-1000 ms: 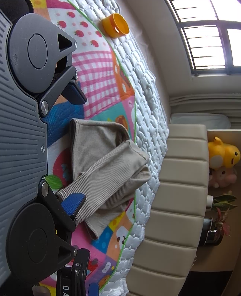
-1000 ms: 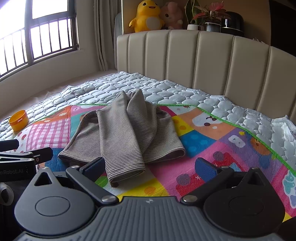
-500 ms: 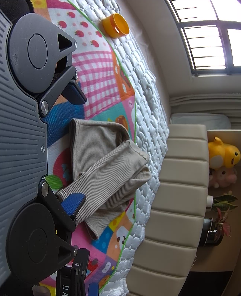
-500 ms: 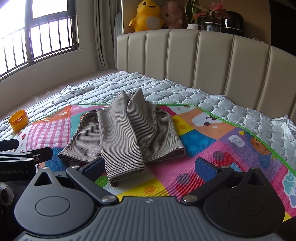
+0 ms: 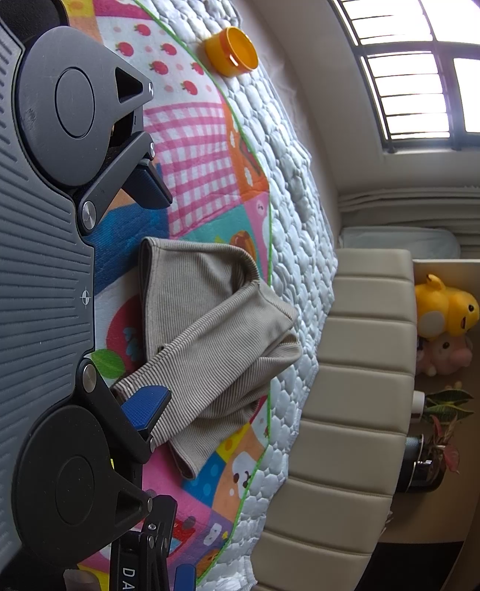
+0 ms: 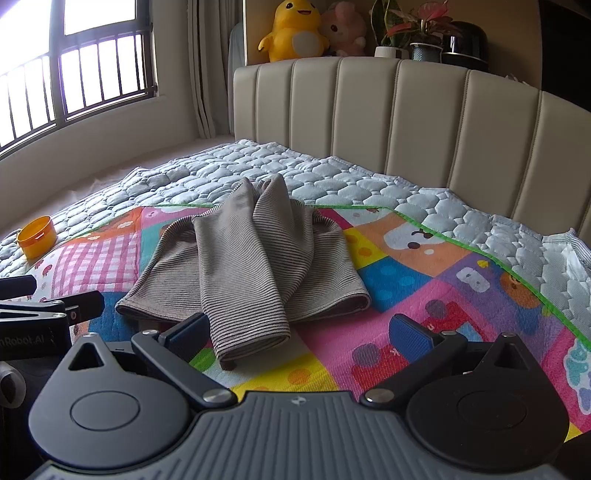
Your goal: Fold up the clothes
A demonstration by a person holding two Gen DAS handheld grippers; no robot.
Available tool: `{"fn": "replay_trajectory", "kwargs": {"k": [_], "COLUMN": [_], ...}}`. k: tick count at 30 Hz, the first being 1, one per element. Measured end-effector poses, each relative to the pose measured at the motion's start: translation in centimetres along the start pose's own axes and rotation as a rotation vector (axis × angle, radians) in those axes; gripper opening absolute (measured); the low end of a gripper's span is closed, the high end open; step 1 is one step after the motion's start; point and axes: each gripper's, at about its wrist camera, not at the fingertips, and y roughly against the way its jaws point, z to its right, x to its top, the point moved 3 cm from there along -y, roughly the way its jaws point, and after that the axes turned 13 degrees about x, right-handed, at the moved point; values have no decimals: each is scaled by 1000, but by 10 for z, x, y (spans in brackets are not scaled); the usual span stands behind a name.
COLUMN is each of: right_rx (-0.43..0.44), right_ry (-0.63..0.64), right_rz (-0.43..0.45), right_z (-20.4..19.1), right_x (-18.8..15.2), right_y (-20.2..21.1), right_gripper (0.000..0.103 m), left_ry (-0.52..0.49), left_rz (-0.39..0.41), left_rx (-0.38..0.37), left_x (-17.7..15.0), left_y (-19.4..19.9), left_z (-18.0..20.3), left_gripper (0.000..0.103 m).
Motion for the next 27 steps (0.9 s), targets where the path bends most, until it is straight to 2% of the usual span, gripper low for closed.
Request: {"fn": "replay_trajectory", "kwargs": {"k": [19, 27], "right_rx": [-3, 10], "right_ry": [1, -4], "right_rz": [-15, -45], "right_z": [1, 2], "right_x": [0, 3], "right_y": [-4, -9], "right_gripper": [103, 103], "left_ry": [-7, -19], "left_rz": [-5, -34], "left_rx": [3, 7], "left_x": [-1, 0], "left_y": [1, -5], "left_z": [1, 4], "left_gripper": [103, 103]}}
